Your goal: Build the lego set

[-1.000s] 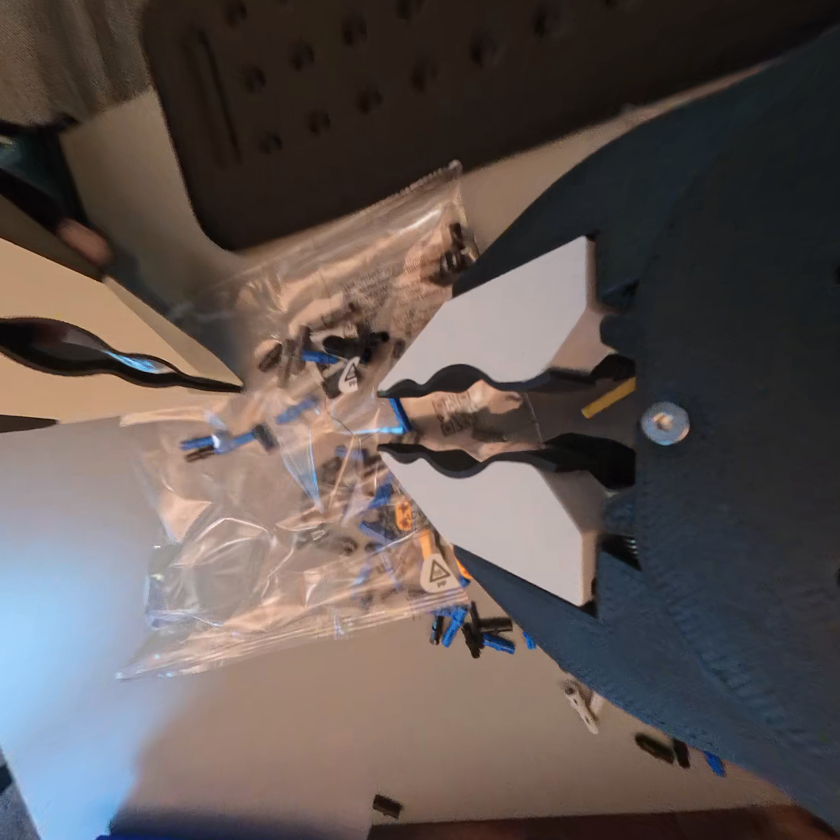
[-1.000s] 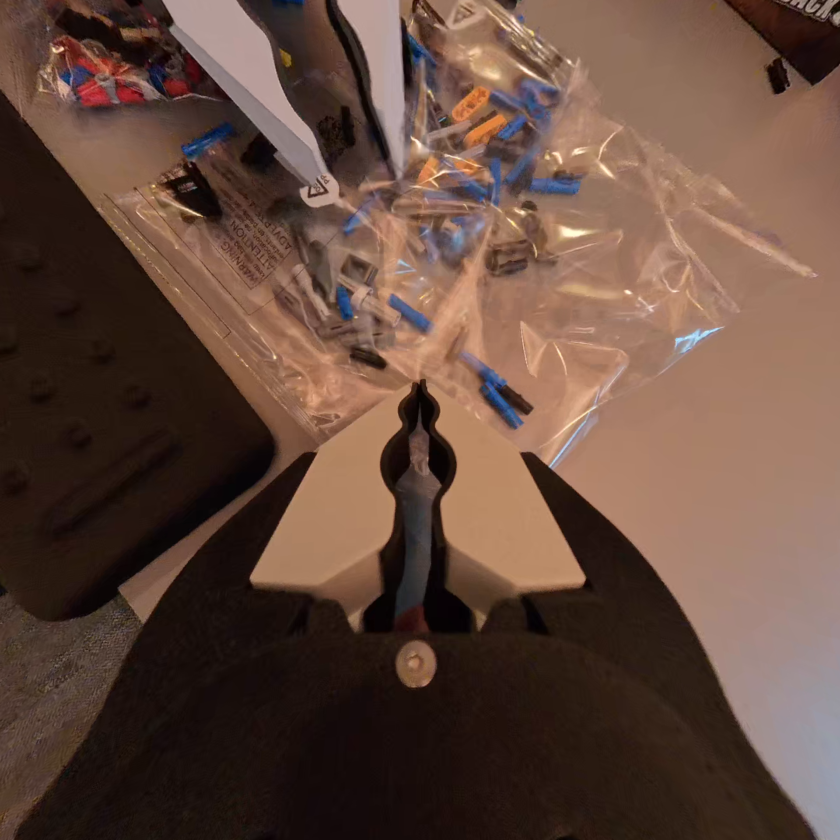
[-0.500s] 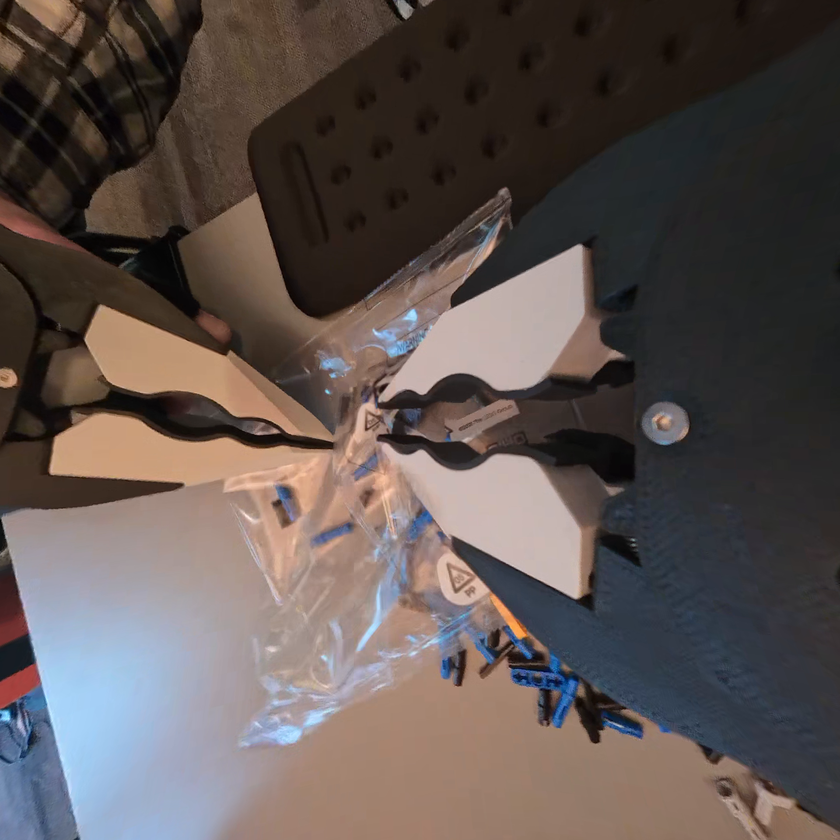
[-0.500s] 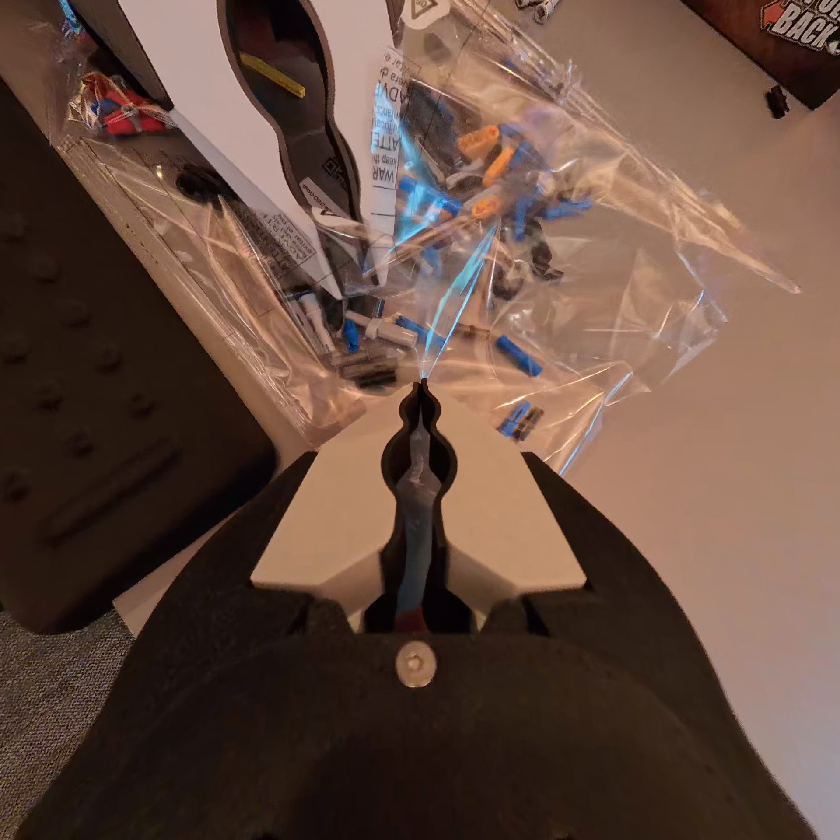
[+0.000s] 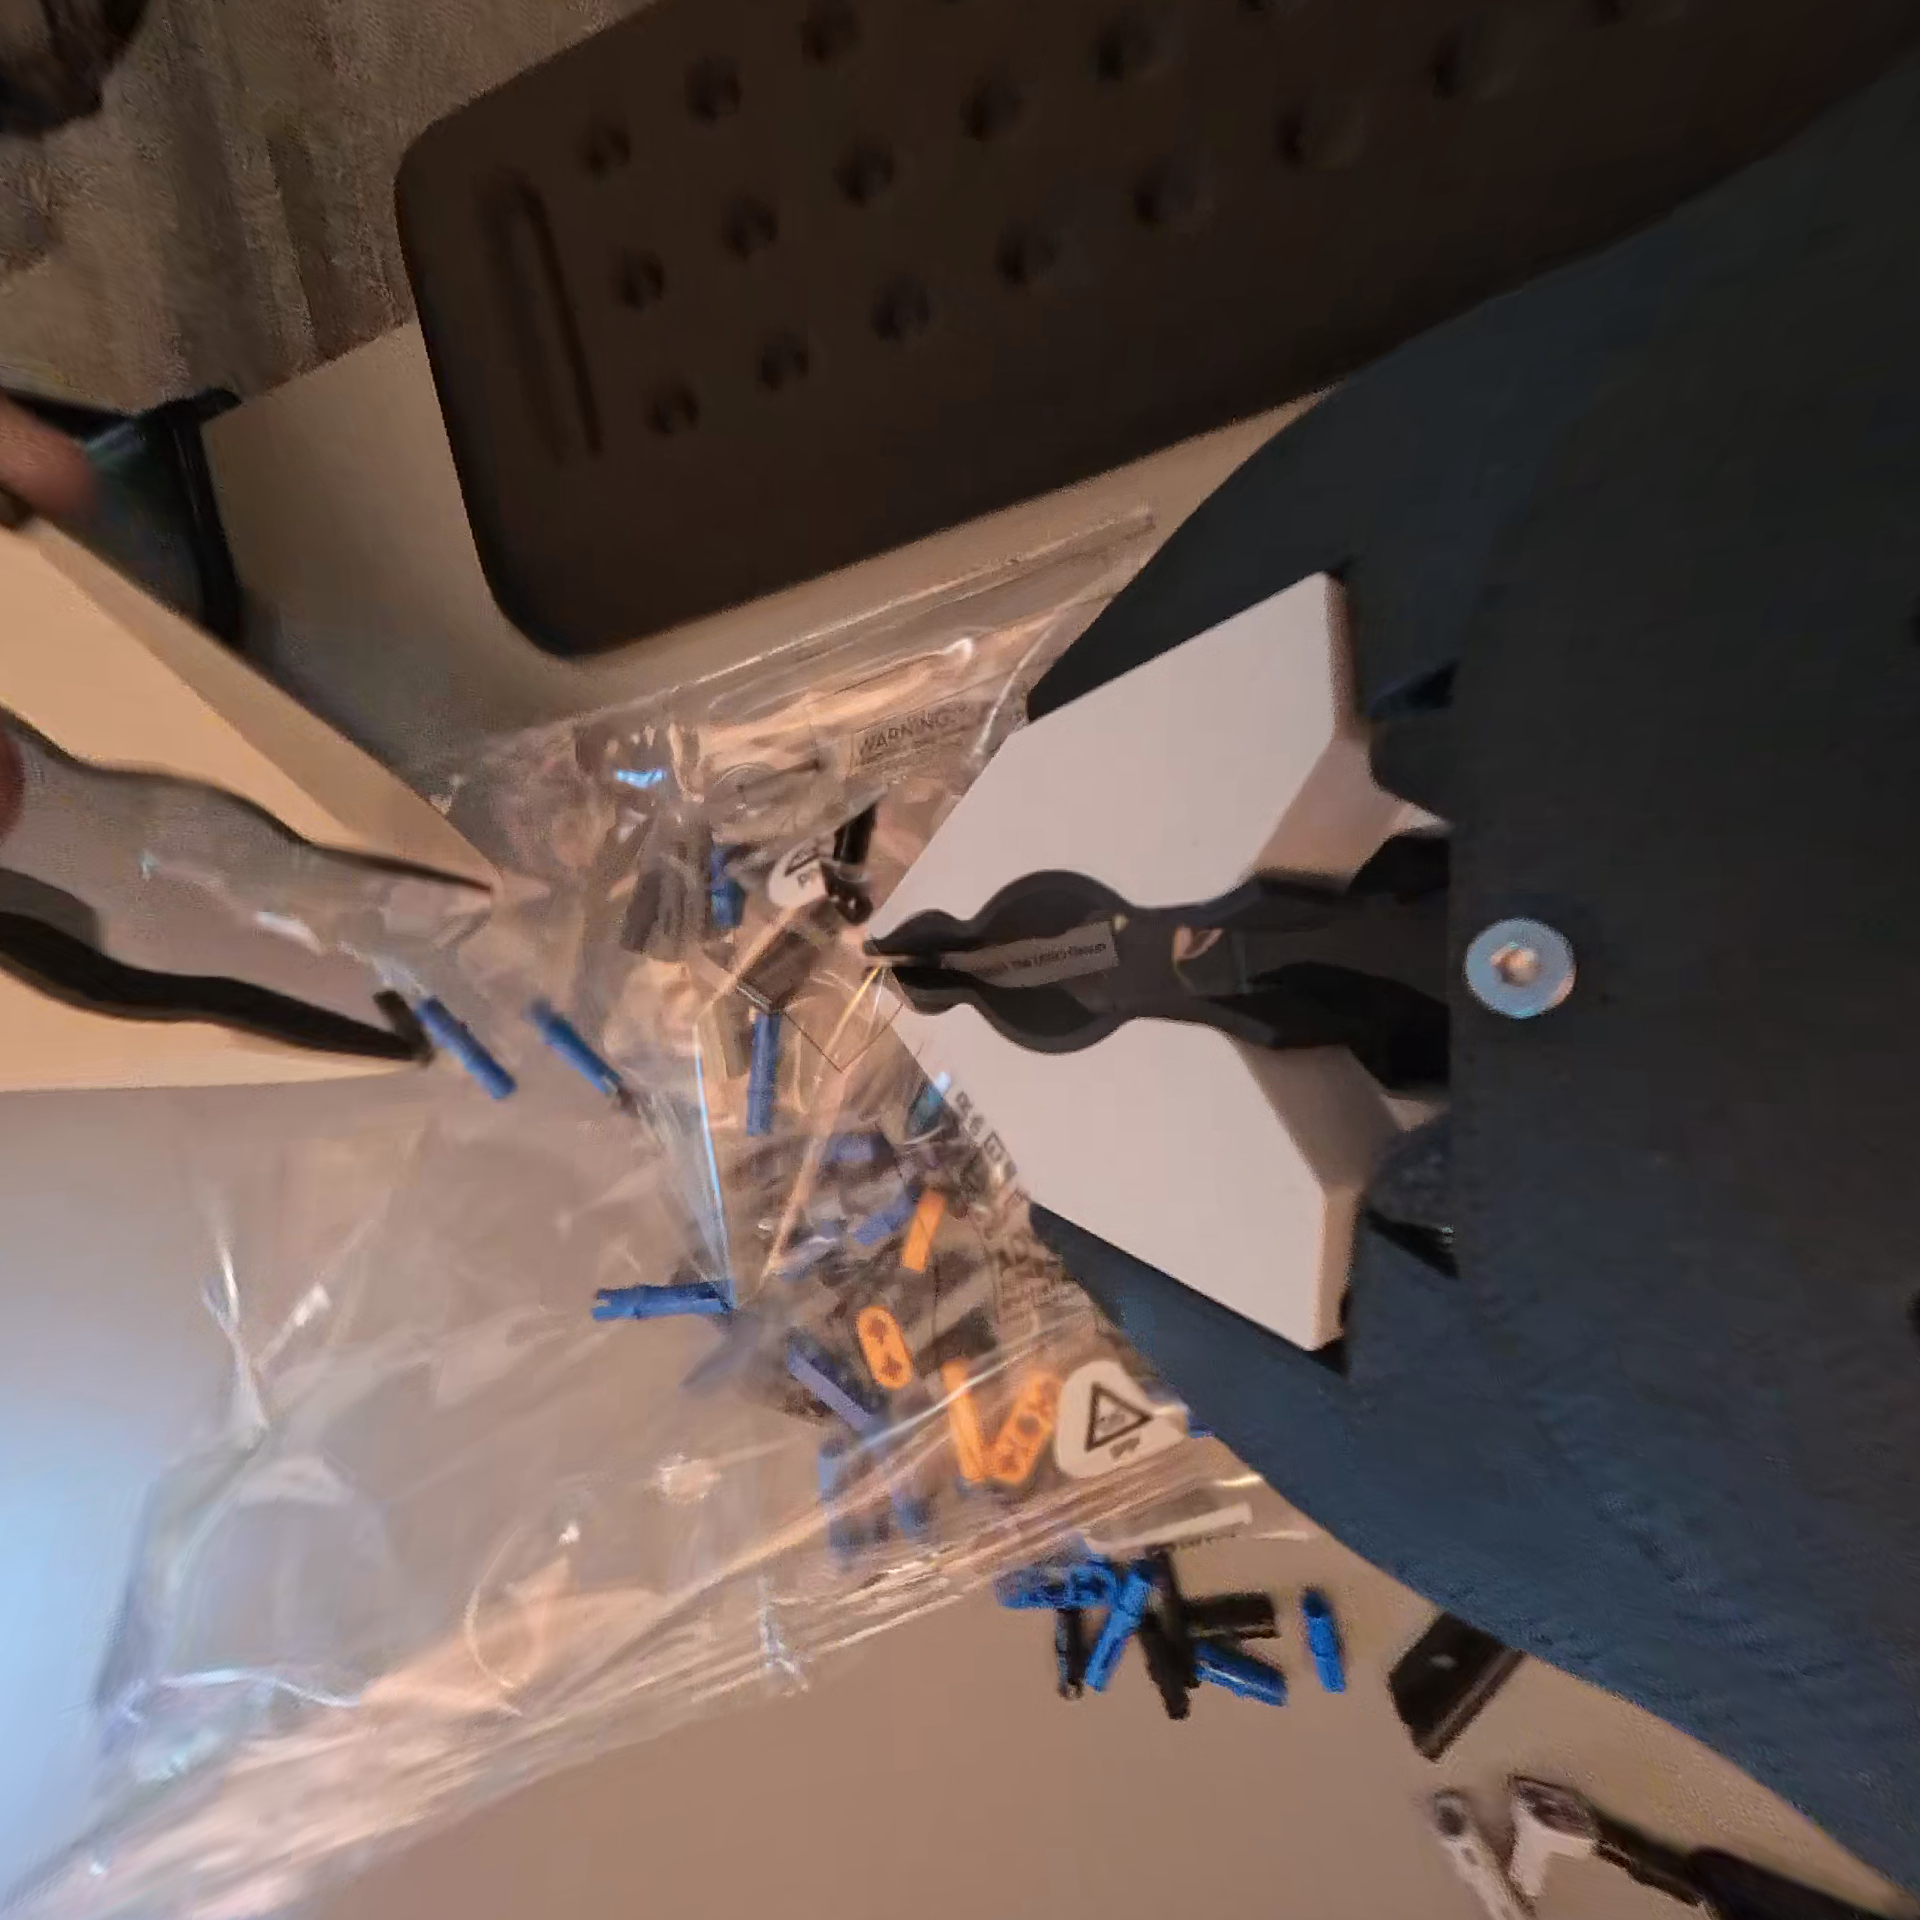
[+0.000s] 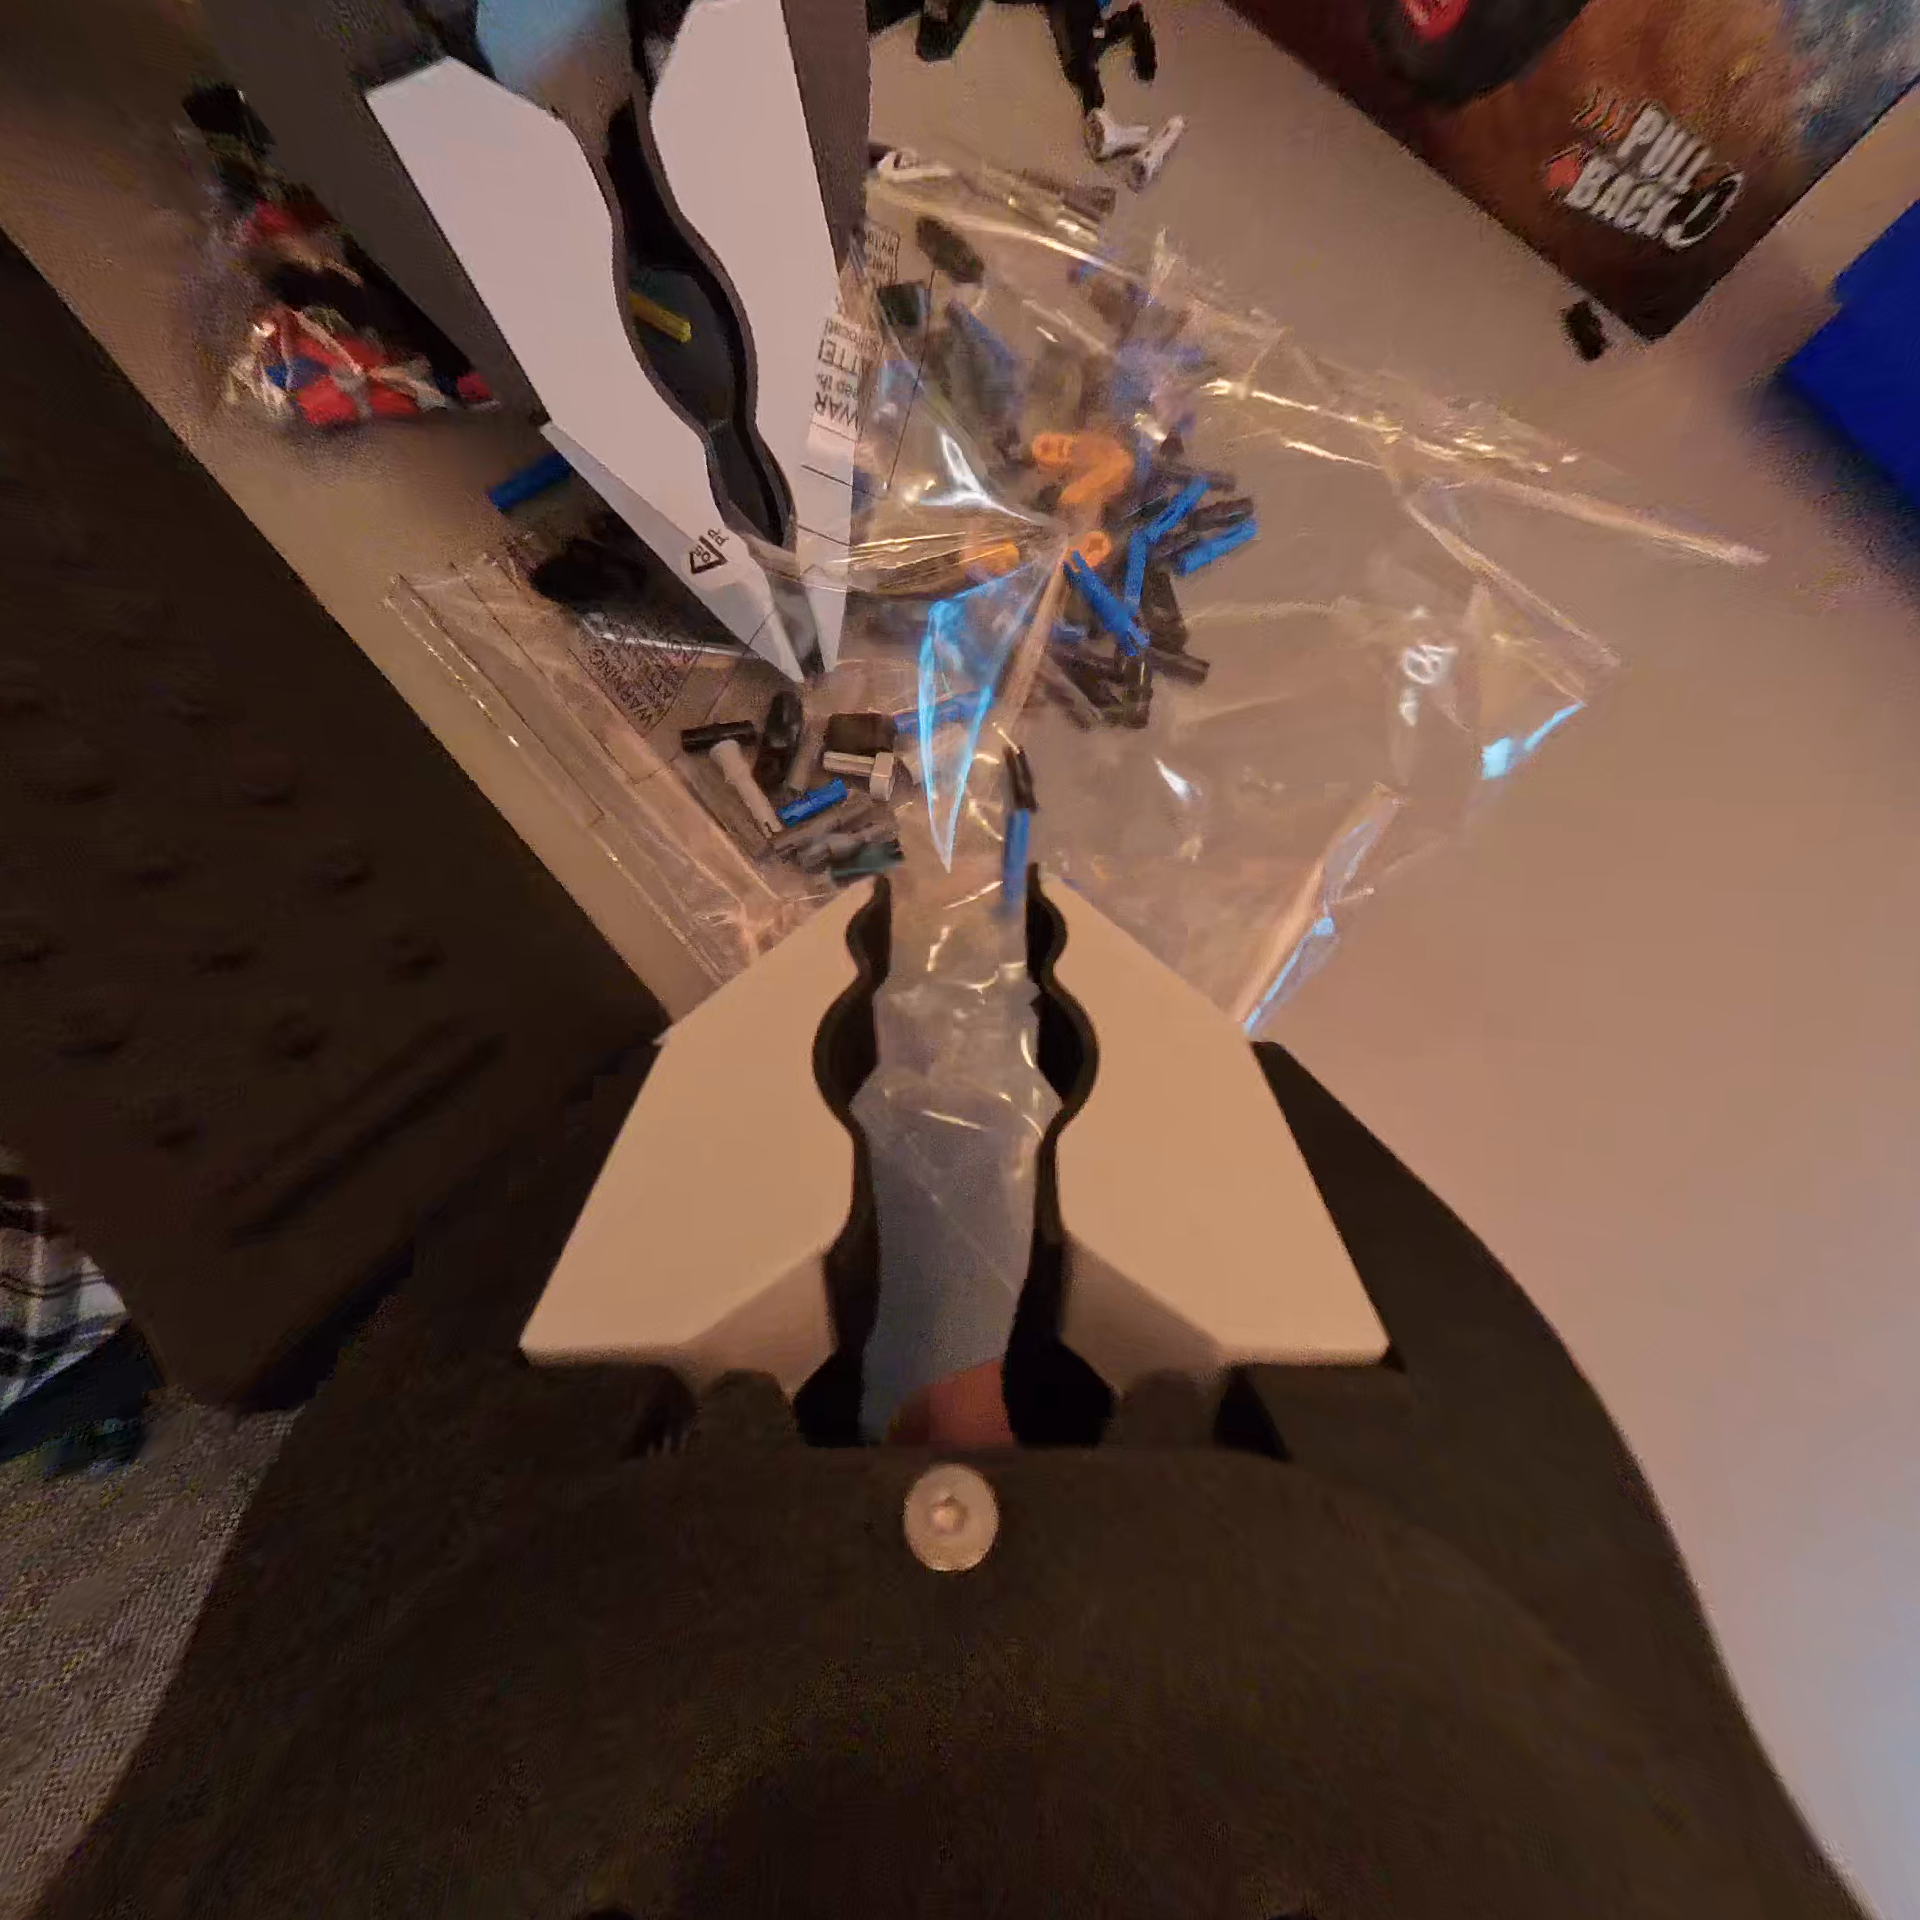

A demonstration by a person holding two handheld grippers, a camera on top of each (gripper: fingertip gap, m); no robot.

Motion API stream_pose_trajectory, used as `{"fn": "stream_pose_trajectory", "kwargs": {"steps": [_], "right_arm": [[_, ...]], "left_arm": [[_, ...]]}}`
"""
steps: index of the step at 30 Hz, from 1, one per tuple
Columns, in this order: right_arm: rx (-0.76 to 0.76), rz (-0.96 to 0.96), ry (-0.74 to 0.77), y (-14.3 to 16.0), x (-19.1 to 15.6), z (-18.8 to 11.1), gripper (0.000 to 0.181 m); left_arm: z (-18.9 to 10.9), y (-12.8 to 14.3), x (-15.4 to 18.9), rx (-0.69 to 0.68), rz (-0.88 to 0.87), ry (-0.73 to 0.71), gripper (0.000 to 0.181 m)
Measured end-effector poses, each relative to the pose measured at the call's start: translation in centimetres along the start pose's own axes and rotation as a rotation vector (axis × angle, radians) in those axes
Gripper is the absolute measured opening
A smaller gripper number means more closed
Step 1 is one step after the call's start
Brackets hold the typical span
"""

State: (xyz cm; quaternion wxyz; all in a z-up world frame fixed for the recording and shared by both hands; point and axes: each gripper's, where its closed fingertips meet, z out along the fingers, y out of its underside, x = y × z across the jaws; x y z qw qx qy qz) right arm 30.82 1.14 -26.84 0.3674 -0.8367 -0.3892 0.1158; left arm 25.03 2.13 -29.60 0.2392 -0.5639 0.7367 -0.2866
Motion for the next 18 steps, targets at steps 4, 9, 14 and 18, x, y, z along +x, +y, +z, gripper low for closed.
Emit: {"fn": "stream_pose_trajectory", "kwargs": {"steps": [4, 9, 14, 18], "right_arm": [[-0.071, 0.031, 0.102, 1.1, 0.4, -0.8, 0.047], [-0.106, 0.216, 0.102, 3.0, 0.8, 0.5, 0.048], [-0.132, 0.192, 0.150, 3.1, 1.5, 0.9, 0.030], [-0.164, 0.207, 0.174, 3.9, 2.2, 0.4, 0.013]], "left_arm": [[-1.0, 0.2, -0.1, 0.044, -0.040, -0.038, 0.000], [-1.8, 0.8, 0.3, 0.059, -0.061, -0.042, 0.000], [-1.7, 1.8, -0.4, -0.021, -0.045, -0.083, 0.000], [-2.0, 1.7, -1.9, -0.030, -0.064, -0.149, 0.000]]}}
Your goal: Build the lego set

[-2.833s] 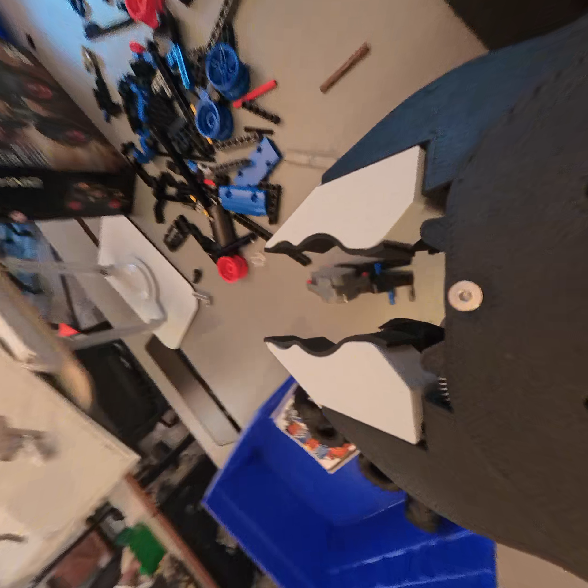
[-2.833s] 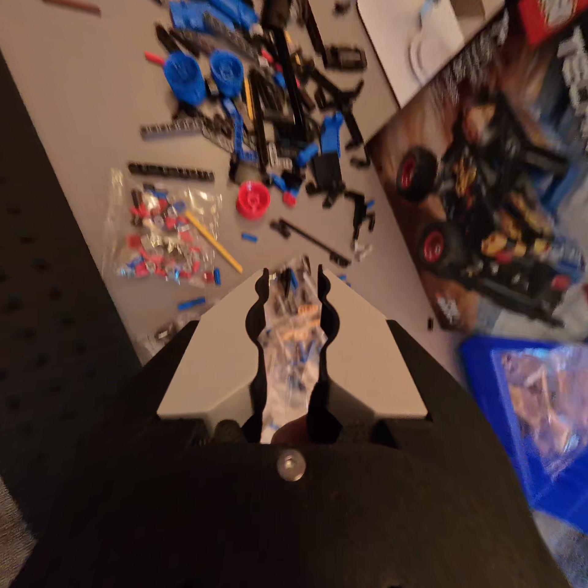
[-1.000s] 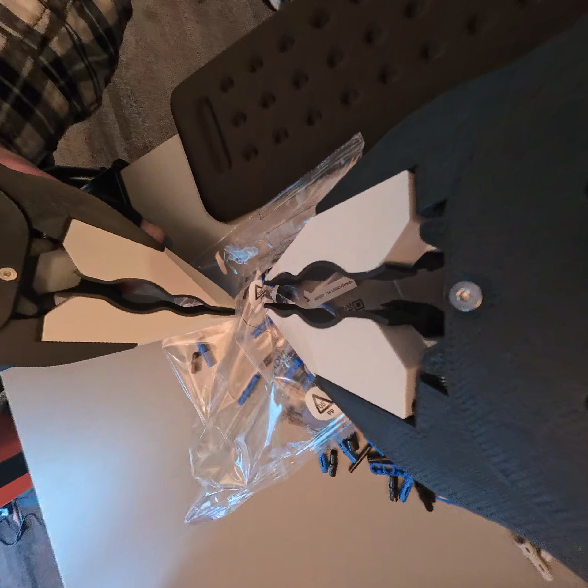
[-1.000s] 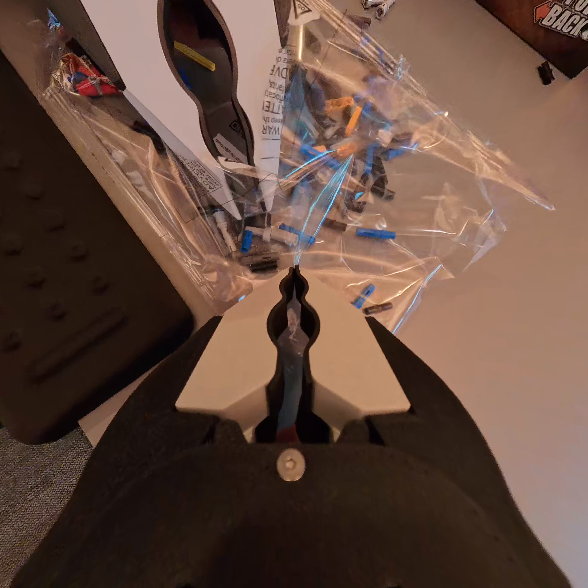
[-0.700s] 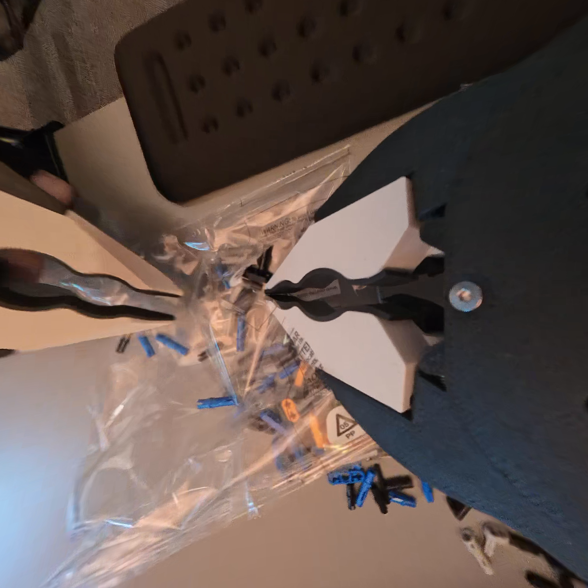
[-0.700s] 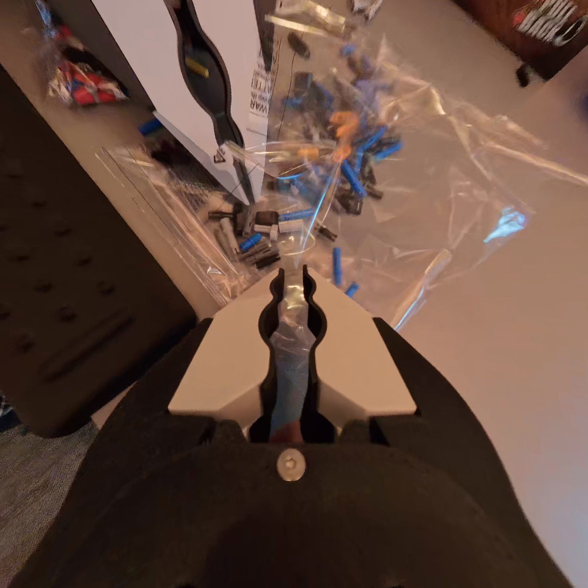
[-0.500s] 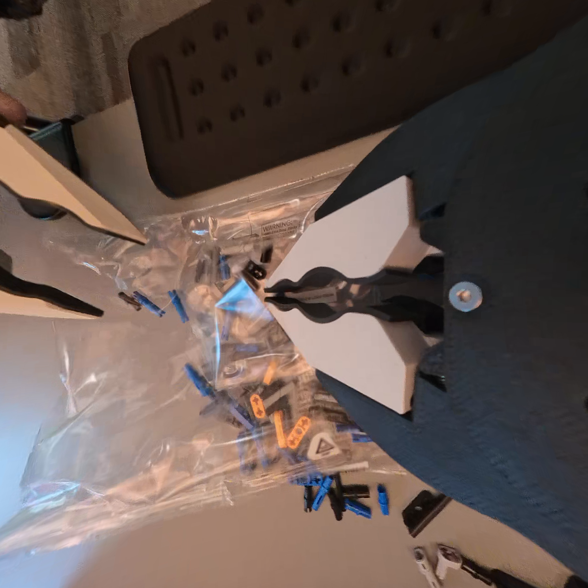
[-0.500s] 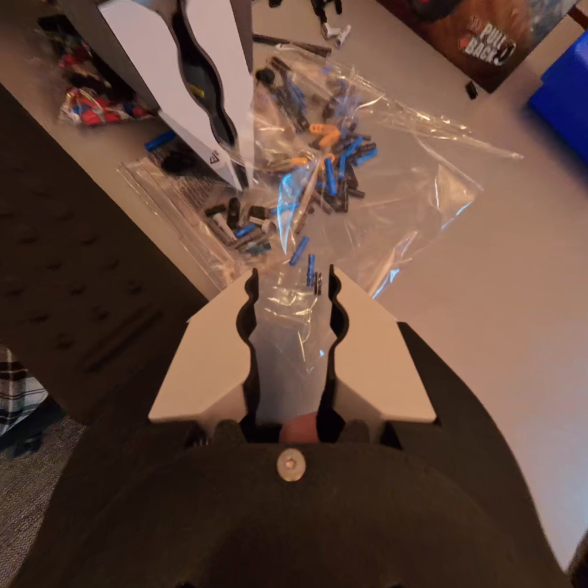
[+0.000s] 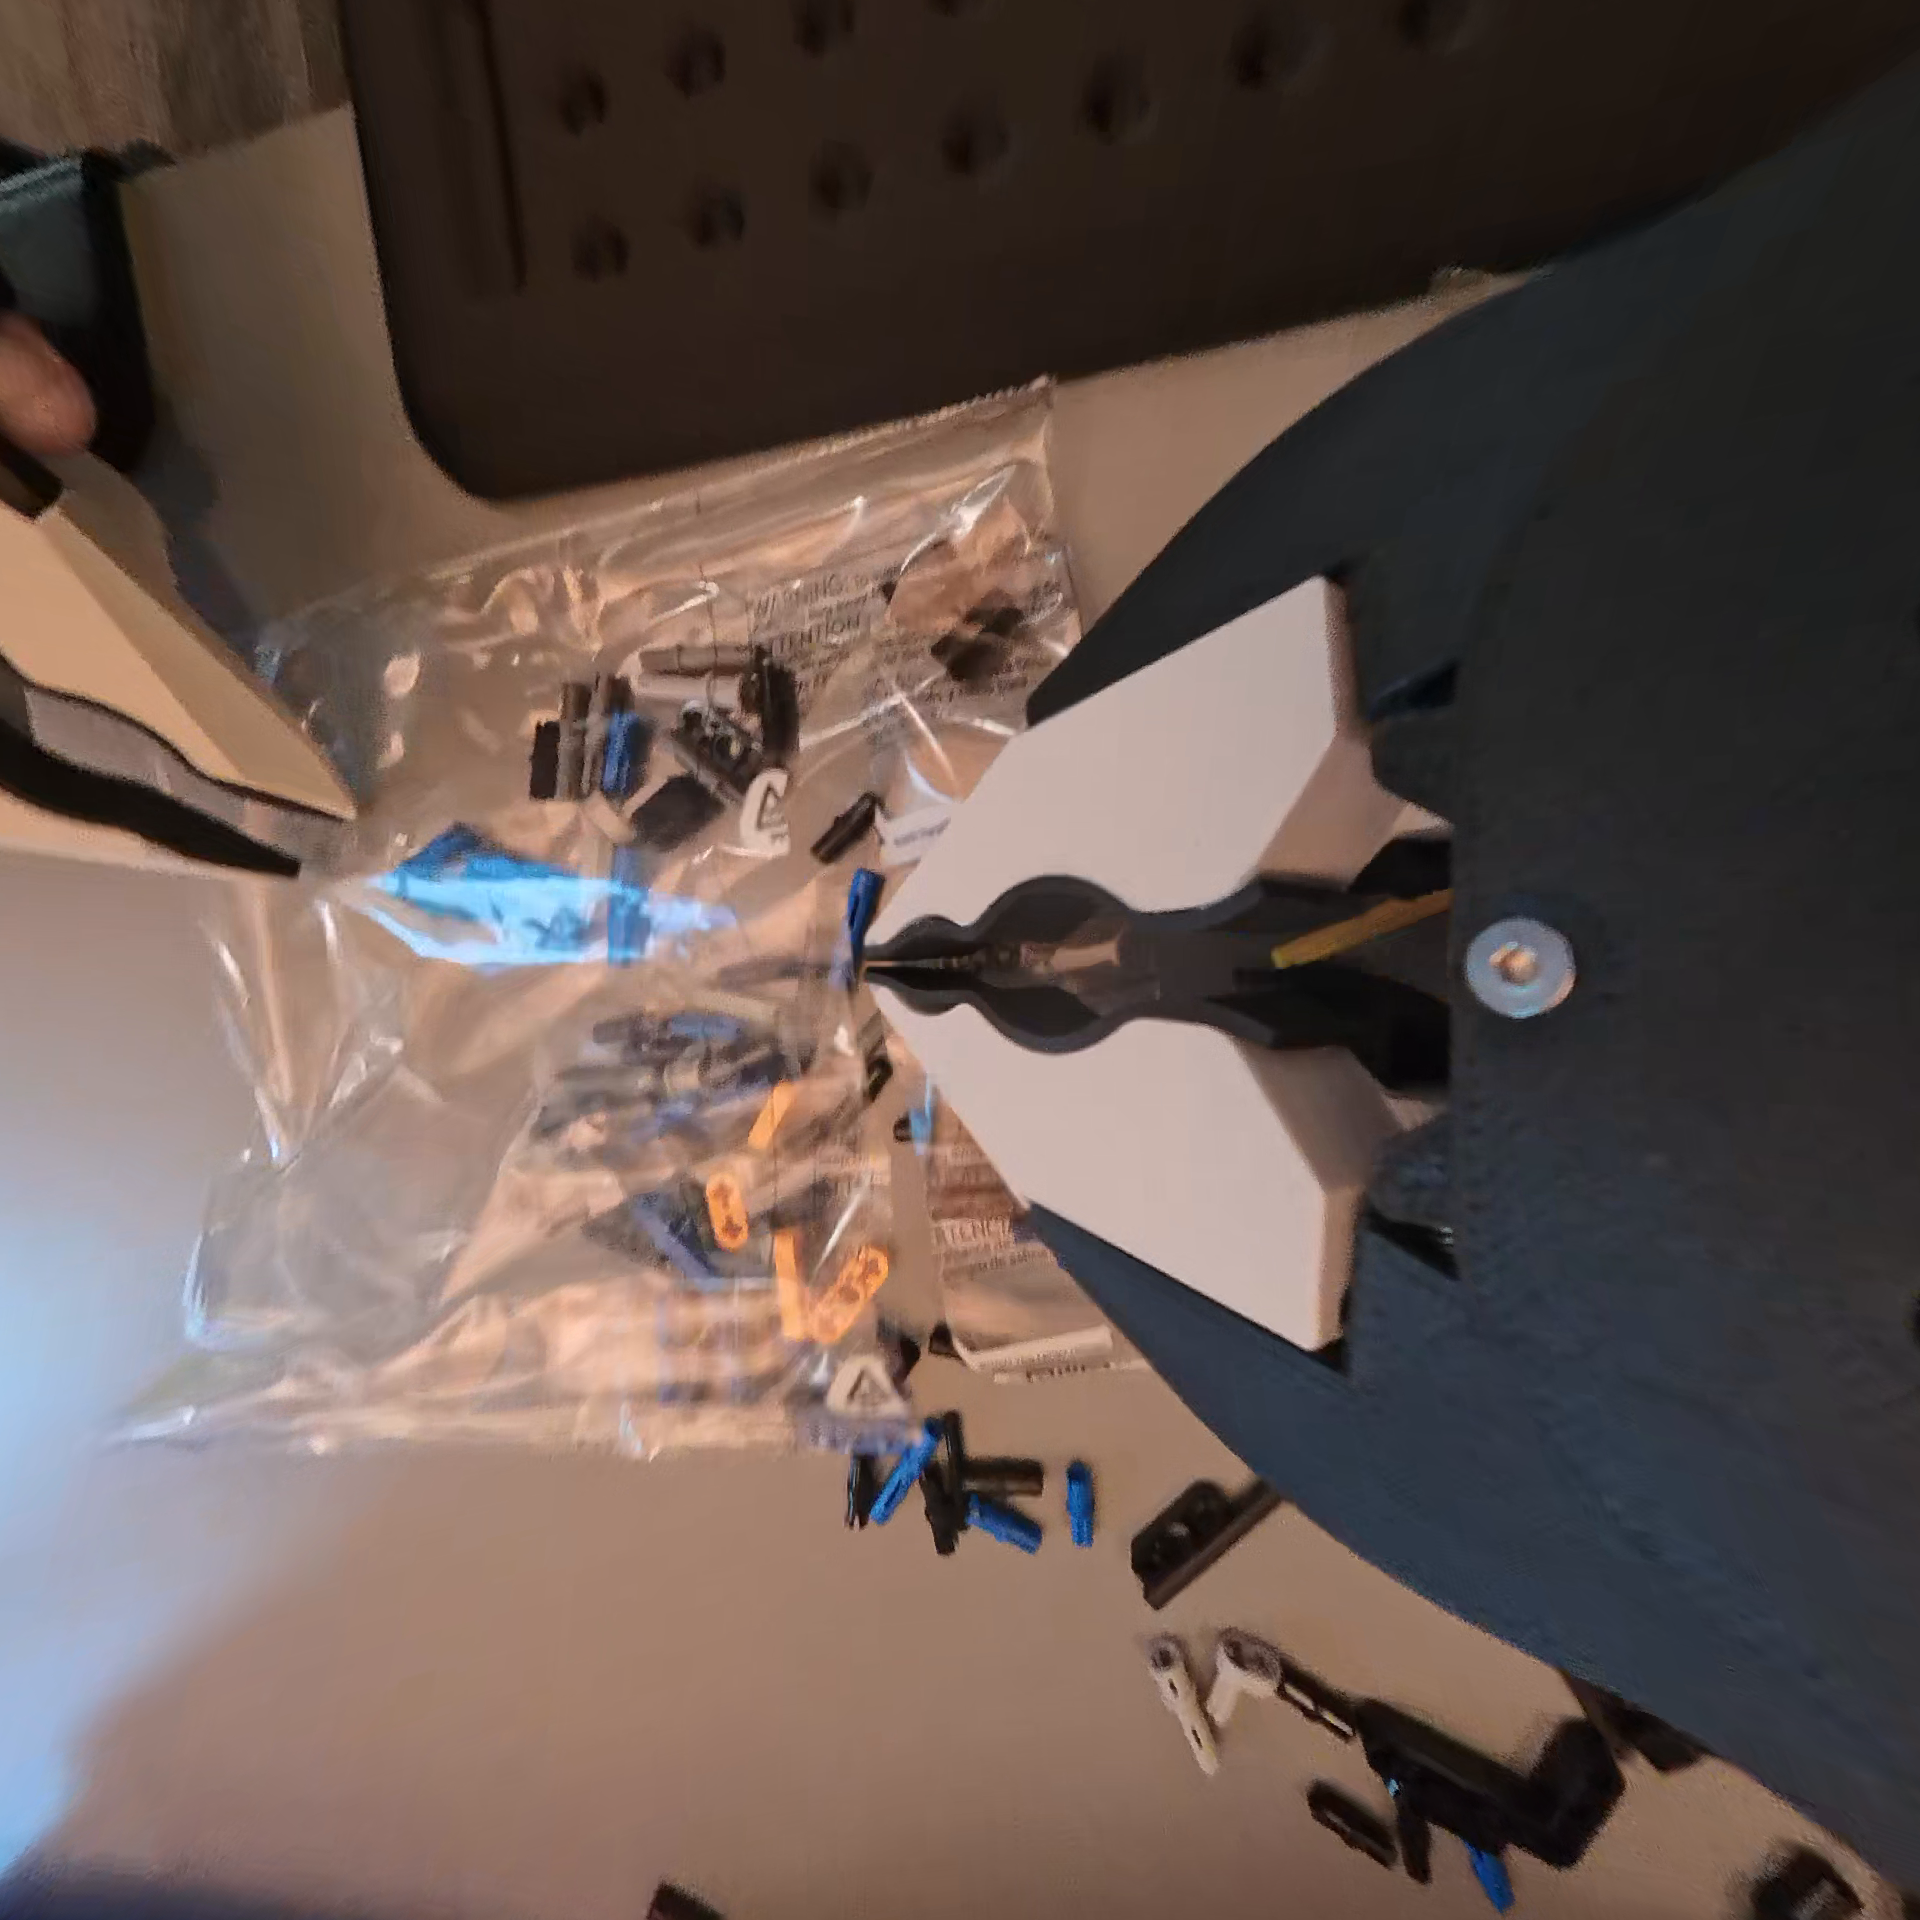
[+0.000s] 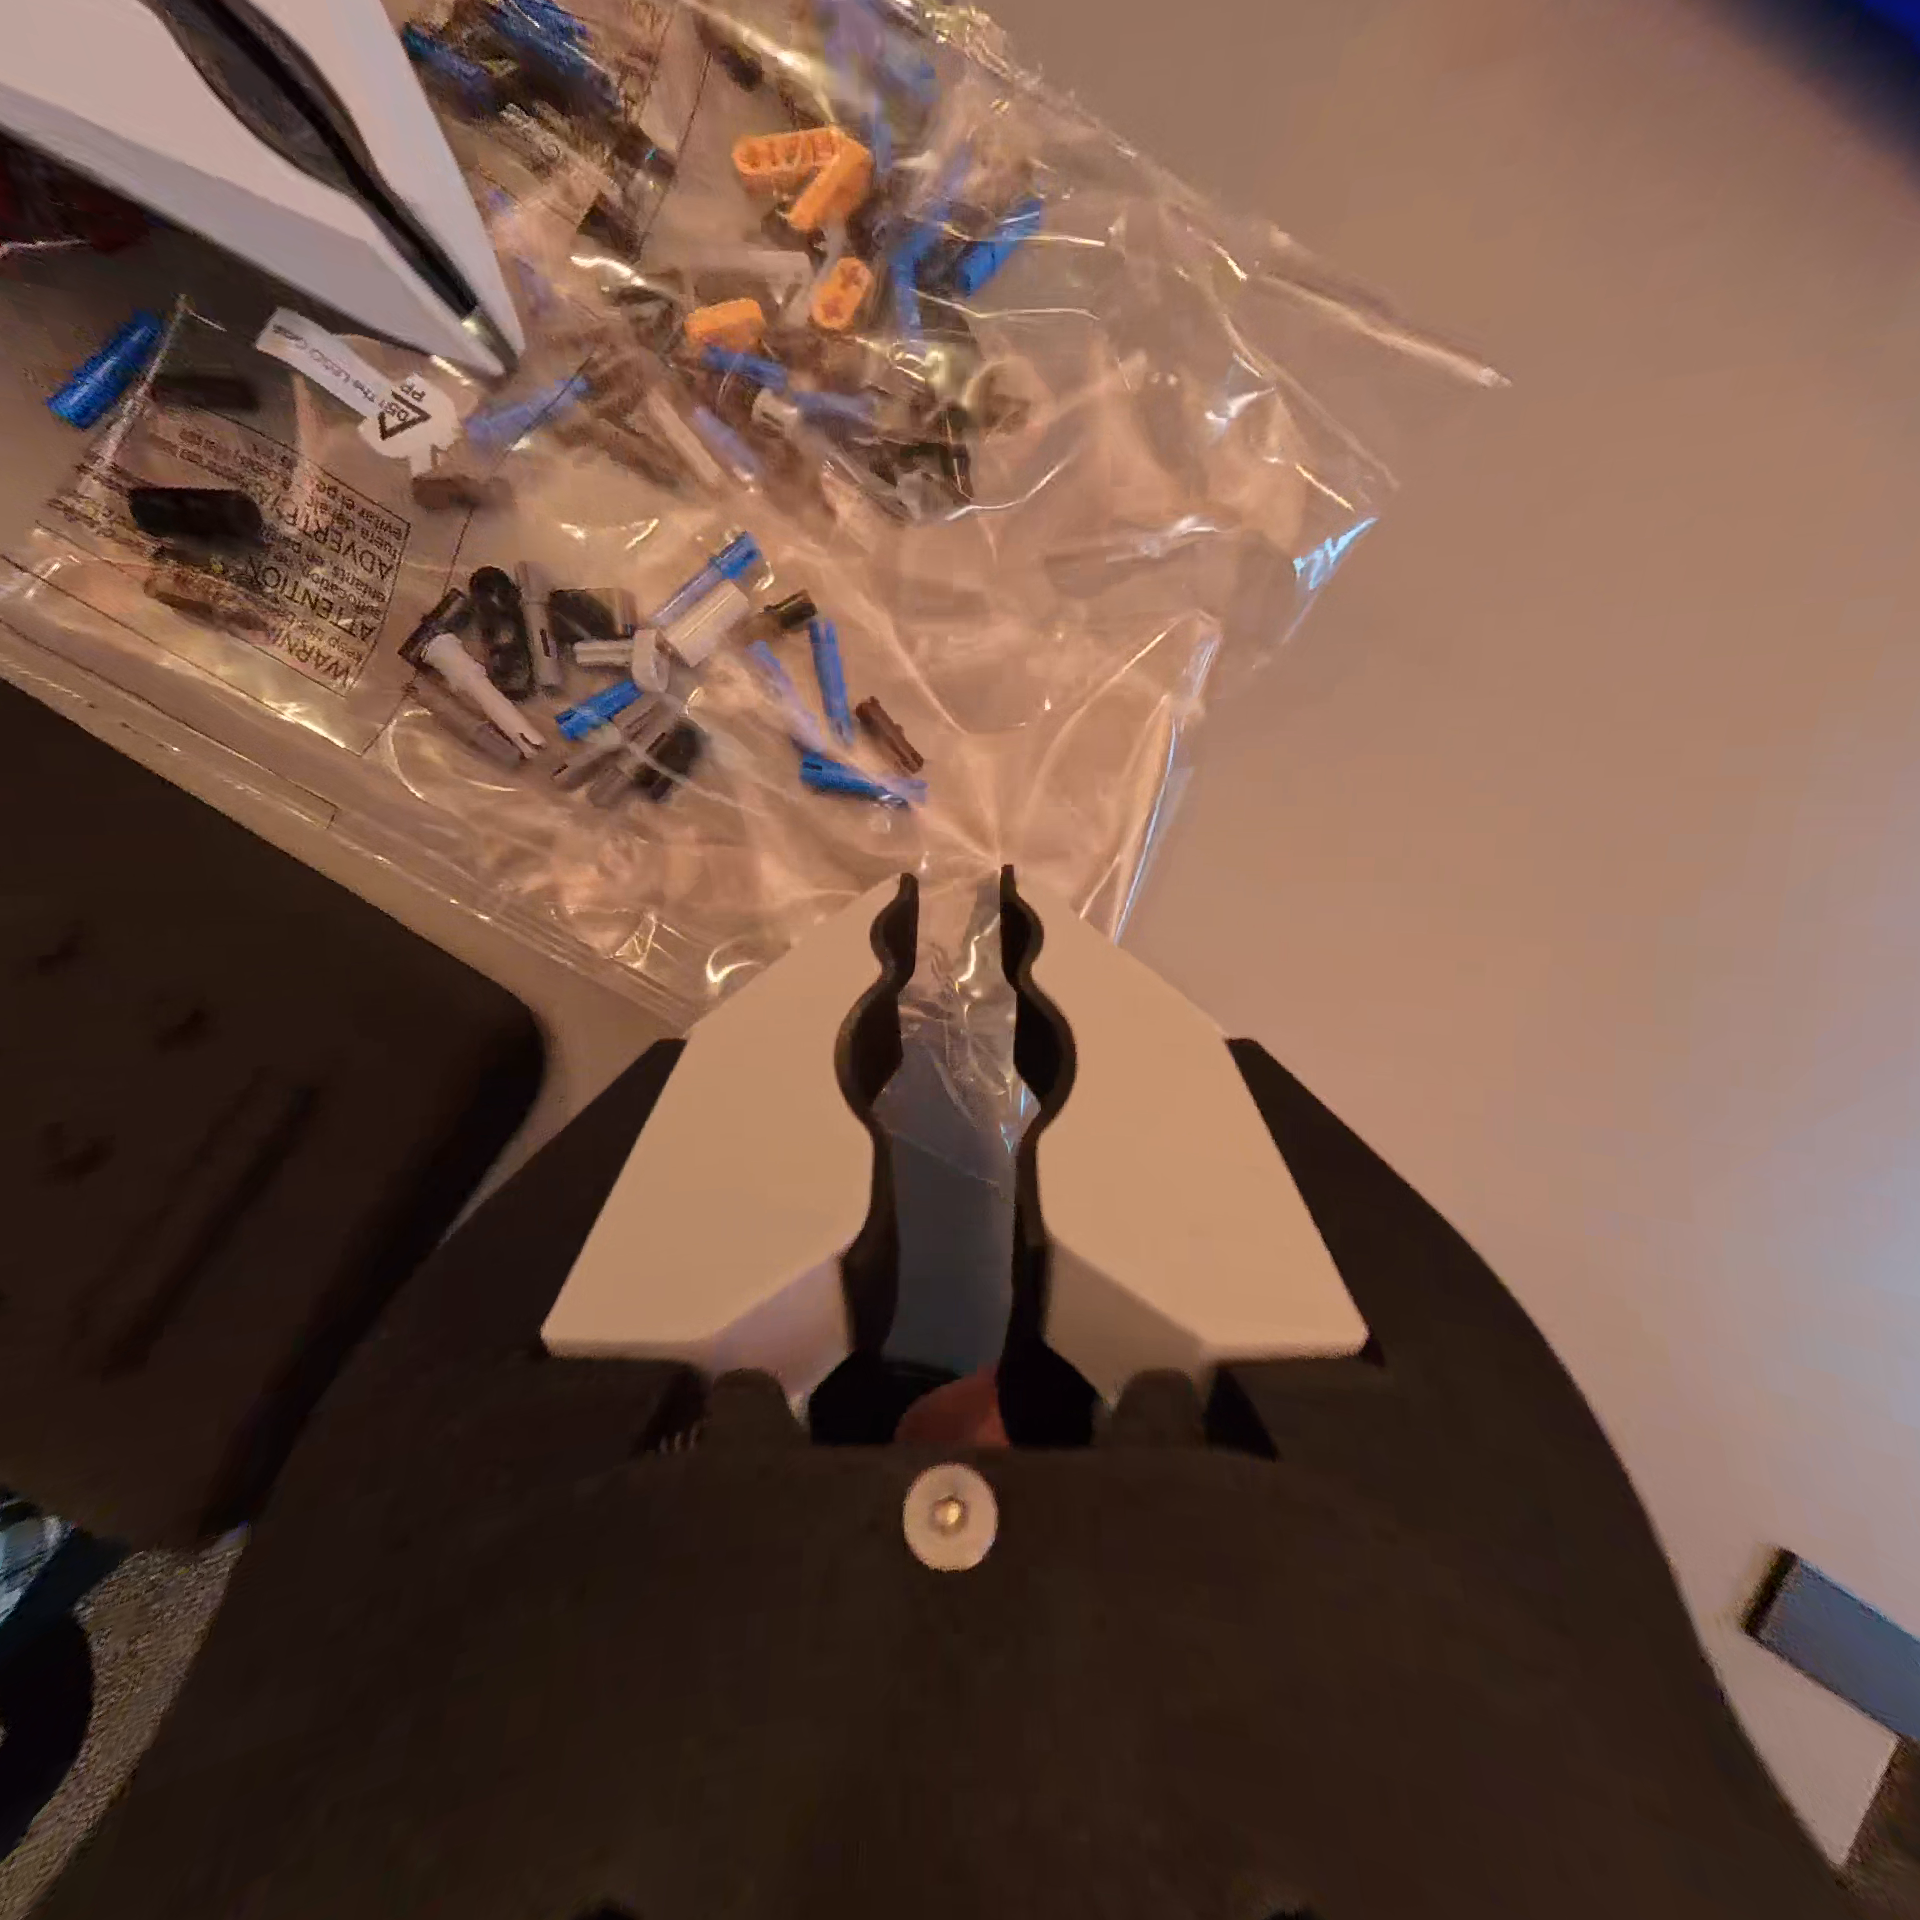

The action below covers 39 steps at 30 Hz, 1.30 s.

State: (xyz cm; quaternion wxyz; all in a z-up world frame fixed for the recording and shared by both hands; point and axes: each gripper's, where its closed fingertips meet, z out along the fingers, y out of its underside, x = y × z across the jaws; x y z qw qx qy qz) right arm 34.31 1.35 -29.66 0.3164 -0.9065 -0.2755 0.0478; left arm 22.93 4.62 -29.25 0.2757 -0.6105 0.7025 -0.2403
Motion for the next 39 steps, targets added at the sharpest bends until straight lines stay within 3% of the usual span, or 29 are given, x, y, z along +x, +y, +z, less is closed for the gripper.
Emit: {"fn": "stream_pose_trajectory", "kwargs": {"steps": [9, 18, 25, 34, 39], "right_arm": [[-0.010, -0.011, 0.027, 0.3, 0.6, -0.1, 0.007], [0.001, -0.022, 0.021, 0.4, 0.4, -0.1, 0.003], [0.009, -0.023, 0.017, 0.3, 0.3, -0.1, 0.002], [0.020, -0.030, 0.020, 0.3, 0.4, -0.1, 0.003], [0.034, -0.051, 0.052, -0.2, 0.7, -0.4, 0.016]], "left_arm": [[0.7, 0.0, -2.3, -0.085, -0.009, -0.105, 0.016], [0.9, 0.2, -2.4, -0.156, -0.008, -0.093, 0.003], [0.7, 0.1, -2.6, -0.056, -0.234, 0.050, 0.002], [0.2, 0.6, -3.7, -0.062, -0.149, -0.019, 0.002], [-1.2, -0.7, -4.2, 0.065, -0.207, -0.022, 0.002]]}}
